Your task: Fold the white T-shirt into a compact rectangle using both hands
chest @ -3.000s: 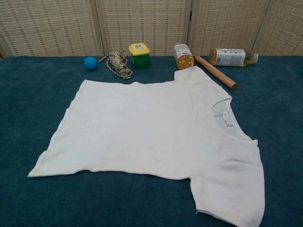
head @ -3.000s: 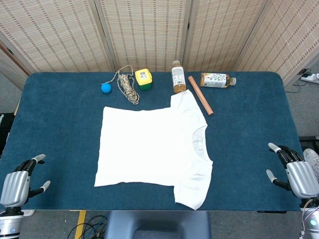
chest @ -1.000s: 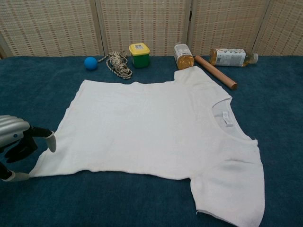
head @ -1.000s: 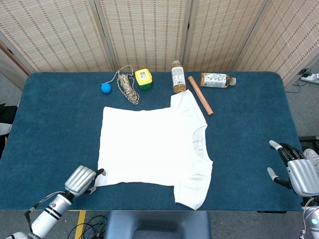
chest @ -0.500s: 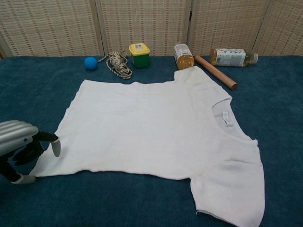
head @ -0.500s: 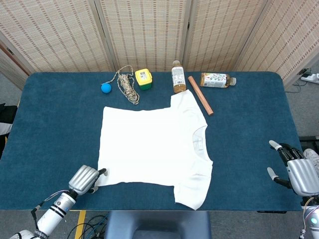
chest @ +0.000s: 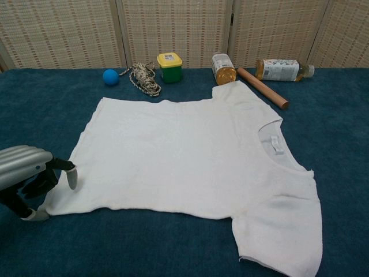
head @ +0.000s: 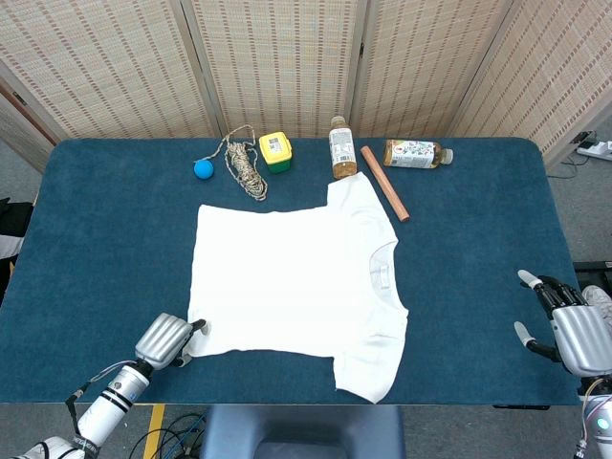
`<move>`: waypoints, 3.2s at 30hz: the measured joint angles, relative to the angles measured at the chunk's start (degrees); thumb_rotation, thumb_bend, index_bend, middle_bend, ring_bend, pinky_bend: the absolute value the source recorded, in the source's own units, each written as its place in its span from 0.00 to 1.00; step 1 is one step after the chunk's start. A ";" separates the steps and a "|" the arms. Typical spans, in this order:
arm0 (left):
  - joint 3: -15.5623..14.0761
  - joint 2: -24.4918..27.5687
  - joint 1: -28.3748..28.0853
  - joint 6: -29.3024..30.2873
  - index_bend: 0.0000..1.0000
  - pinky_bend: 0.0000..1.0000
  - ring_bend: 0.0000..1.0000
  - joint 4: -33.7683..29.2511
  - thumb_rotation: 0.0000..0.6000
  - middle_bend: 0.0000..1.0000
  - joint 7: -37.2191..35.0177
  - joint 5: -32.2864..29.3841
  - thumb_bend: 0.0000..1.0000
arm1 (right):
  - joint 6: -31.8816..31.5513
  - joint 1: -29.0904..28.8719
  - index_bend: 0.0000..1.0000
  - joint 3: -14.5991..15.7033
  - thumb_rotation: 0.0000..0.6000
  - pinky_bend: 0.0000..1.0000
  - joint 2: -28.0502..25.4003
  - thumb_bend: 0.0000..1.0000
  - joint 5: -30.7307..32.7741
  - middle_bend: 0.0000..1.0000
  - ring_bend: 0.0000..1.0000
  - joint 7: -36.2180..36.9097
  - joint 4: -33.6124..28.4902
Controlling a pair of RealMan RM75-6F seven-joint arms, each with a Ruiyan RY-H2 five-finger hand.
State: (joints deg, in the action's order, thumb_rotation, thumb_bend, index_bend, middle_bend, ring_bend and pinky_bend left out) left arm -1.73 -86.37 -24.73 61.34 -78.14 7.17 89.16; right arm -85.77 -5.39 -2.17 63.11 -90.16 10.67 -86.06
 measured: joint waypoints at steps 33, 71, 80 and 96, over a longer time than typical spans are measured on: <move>-0.68 -1.90 -0.93 2.08 0.56 0.98 0.81 3.27 1.00 0.89 -2.73 0.52 0.42 | 0.60 -0.16 0.10 -0.06 1.00 0.22 0.14 0.35 0.41 0.26 0.24 -0.35 0.06; -1.02 0.31 -0.12 3.04 0.63 0.98 0.81 -3.88 1.00 0.89 6.33 -1.42 0.44 | 2.64 -7.15 0.42 4.45 1.00 0.96 10.06 0.20 -16.82 0.78 0.85 -11.39 10.98; -1.03 0.79 0.21 2.83 0.63 0.98 0.81 -4.47 1.00 0.89 6.33 -2.39 0.44 | 6.75 -10.49 0.48 5.79 1.00 1.00 15.77 0.19 -18.01 0.89 0.95 -12.40 14.75; -1.02 0.91 0.80 2.76 0.63 0.98 0.81 -4.97 1.00 0.89 6.65 -3.48 0.43 | 12.68 -14.17 0.52 7.93 1.00 1.00 23.04 0.14 -16.63 0.91 0.97 -12.67 19.59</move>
State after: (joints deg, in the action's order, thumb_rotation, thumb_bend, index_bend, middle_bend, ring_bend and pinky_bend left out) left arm -2.75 -85.47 -23.93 64.10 -83.11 13.81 85.67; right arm -73.10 -19.56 5.76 86.15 -106.79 -2.00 -66.48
